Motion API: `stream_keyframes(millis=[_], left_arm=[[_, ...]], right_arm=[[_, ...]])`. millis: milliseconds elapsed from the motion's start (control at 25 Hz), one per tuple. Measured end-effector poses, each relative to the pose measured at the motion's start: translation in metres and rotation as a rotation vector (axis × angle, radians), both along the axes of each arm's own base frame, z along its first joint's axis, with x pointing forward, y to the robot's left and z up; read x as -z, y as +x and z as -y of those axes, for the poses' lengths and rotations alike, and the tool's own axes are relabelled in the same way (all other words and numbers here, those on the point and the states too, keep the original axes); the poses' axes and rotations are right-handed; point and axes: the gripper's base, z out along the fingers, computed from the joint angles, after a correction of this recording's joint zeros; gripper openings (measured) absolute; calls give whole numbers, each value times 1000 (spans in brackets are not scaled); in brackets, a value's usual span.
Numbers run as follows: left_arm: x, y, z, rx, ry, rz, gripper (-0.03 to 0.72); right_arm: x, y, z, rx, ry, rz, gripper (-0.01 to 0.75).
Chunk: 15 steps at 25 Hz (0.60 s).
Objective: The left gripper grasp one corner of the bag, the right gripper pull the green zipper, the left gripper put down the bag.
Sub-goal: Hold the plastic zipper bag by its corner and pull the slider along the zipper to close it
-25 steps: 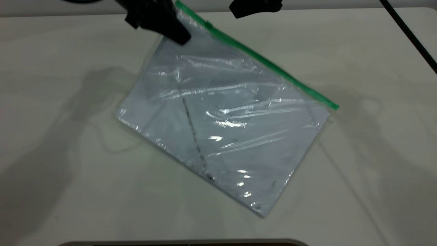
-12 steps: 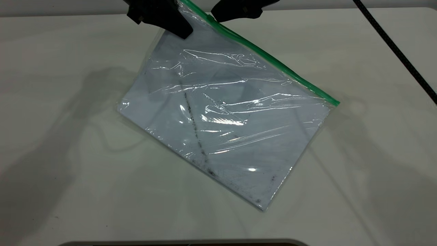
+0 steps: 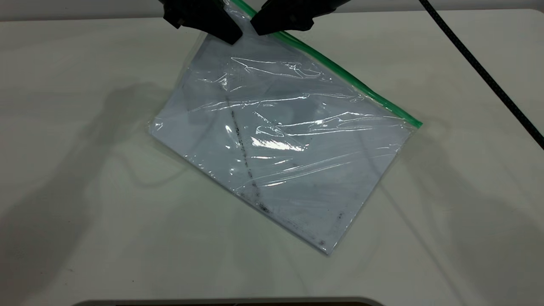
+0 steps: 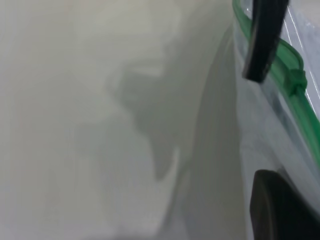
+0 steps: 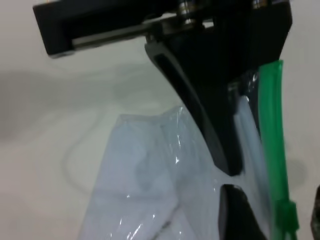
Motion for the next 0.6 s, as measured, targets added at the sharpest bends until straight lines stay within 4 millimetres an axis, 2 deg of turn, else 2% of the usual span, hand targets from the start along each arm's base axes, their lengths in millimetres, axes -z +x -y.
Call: stream_keyframes(millis=[320, 600], left_arm=[[0, -1, 7, 4, 1, 11, 55], [0, -1, 8, 4, 3, 17, 55]], right_arm=[[-3, 4, -2, 5, 14, 11, 354], [1, 2, -1, -29, -25, 20, 225]])
